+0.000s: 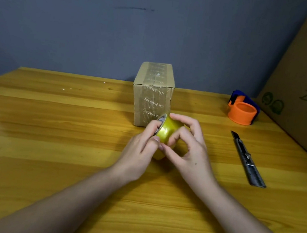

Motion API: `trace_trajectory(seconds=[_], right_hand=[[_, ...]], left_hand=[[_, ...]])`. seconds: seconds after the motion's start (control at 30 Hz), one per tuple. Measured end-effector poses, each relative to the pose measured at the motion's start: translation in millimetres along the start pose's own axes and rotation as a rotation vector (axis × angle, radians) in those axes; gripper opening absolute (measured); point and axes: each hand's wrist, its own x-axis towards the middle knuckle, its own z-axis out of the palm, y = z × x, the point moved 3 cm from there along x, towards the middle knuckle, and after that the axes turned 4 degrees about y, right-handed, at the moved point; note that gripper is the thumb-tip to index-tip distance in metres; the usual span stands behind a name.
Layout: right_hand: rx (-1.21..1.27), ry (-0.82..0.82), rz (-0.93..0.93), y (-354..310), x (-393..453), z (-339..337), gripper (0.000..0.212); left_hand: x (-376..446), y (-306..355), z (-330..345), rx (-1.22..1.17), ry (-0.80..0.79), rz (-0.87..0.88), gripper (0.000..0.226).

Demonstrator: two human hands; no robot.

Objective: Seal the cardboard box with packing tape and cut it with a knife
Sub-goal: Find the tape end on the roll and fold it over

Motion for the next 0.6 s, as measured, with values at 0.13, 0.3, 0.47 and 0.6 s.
trace_trajectory(seconds=[0.13, 0.3, 0.47, 0.6], right_hand=[[-0.029, 0.033, -0.036, -1.8, 1.9, -2.7, 0.023], [-0.140, 0.094, -0.134, -3.8, 7.9, -12.6, 0.020], [-0.128, 0.067, -0.134, -3.8, 7.8, -11.9, 0.015], [-0.154, 0.059, -0.121, -1.4, 7.9, -14.2, 0.011]], left_hand=[[-0.2, -5.2, -1.3, 0.046, 0.018, 0.005, 0.065], [-1.6, -0.7, -3.6, 0.164, 0.026, 0.067, 0.062], [-3.4, 2.6, -5.4, 0.225, 0.023, 0.119, 0.048], [-4.5, 7.7, -8.1, 0.330, 0.040, 0.181, 0.055]])
